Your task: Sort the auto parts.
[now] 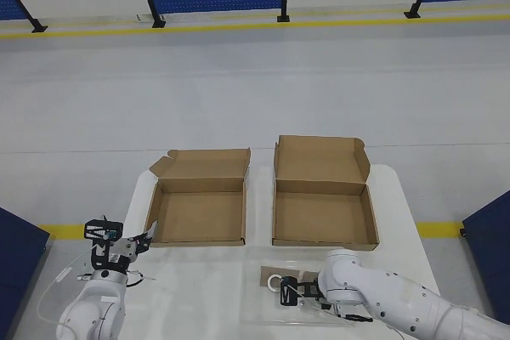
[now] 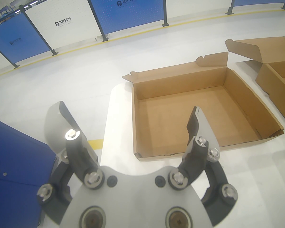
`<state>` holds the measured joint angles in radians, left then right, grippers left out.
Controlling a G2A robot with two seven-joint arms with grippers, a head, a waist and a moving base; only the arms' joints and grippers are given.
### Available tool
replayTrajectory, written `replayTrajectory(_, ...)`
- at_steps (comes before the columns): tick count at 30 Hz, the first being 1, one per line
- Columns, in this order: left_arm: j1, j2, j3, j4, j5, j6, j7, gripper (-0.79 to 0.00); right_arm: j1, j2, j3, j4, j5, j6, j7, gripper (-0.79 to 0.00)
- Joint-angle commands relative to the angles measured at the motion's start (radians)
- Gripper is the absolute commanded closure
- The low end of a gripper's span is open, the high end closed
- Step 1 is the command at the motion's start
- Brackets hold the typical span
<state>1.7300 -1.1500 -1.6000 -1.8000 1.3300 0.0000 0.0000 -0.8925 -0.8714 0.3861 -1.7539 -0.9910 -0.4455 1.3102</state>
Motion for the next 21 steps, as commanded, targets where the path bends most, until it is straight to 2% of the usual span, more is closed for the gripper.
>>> replayTrajectory(1,0.0,0.0,0.0,0.0,0.0,0.0,0.0,-0.785,-0.003,-0.001,0.004,-0.005,-0.007,0.006,0.004,-0.302)
replayTrajectory(5,0.0,0.0,0.0,0.0,0.0,0.0,0.0,-0.785,-0.012,0.003,0.018,-0.02,-0.02,0.012,0.008,-0.274)
replayTrajectory(19,0.0,0.0,0.0,0.0,0.0,0.0,0.0,-0.785,-0.04,0.003,0.038,-0.02,-0.042,-0.02,0.003,-0.252)
replayTrajectory(20,0.0,0.0,0.0,0.0,0.0,0.0,0.0,-0.785,-0.041,0.001,0.038,-0.018,-0.042,-0.022,0.004,-0.222)
replayTrajectory(21,0.0,0.0,0.0,0.0,0.0,0.0,0.0,-0.785,-0.041,0.0,0.038,-0.016,-0.042,-0.023,0.004,-0.154)
